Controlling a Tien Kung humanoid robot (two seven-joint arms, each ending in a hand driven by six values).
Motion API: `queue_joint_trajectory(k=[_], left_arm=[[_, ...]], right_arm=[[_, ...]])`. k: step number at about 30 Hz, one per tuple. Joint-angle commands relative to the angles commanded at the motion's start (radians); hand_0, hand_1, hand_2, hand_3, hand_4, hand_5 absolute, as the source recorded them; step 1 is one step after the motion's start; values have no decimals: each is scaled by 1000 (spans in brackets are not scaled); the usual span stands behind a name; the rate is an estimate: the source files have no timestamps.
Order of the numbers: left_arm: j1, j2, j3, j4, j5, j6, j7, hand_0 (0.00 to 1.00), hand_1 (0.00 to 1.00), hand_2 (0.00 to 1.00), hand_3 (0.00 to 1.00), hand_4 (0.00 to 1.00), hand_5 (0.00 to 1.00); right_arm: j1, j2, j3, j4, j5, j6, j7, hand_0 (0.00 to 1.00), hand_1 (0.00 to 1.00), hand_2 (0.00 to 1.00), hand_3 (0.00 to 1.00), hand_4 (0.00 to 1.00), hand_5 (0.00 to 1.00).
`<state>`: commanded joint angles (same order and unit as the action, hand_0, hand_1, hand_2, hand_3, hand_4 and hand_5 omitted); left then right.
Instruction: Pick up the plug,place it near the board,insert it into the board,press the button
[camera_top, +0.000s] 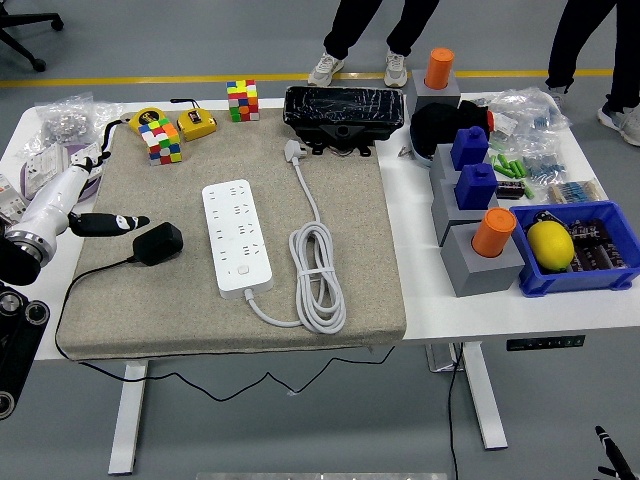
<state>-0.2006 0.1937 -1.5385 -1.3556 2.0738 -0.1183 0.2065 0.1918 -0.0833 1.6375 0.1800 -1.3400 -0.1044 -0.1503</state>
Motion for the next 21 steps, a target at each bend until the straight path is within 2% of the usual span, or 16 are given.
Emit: queue_joint_trajectory(k=[1,6,7,12,13,18,19,21], left_arm=[[1,-2,0,6,-11,-2,-5,998,998,998,998,998,282],[15,-18,1,42,-113,-26,-39,998,998,998,998,998,282],[18,-22,2,47,-127,-28,-46,998,998,998,998,998,417],[25,-30,12,74,-237,-75,-81,998,998,998,998,998,417],[25,-30,12,76,-240,-77,-83,998,998,998,998,998,350],[19,-23,21,83,-225,-78,-86,998,998,998,998,998,350],[18,-21,23,84,-217,-80,-85,991,998,993,998,998,242],[11,-14,32,90,-198,-80,-82,991,998,993,998,998,242]], right_arm=[[0,0,0,0,0,0,0,998,862,777,838,998,998],[2,0,-1,0,2,-3,0,998,862,777,838,998,998],[3,0,-1,0,4,-3,0,998,862,777,838,998,998],[2,2,-3,0,9,-5,1,998,862,777,838,998,998],[2,2,-3,0,8,-5,1,998,862,777,838,998,998],[3,1,-2,0,8,-7,1,998,862,777,838,998,998],[4,0,-3,0,8,-7,1,998,861,777,837,998,998],[4,-1,-3,0,8,-7,1,998,861,777,837,998,998]])
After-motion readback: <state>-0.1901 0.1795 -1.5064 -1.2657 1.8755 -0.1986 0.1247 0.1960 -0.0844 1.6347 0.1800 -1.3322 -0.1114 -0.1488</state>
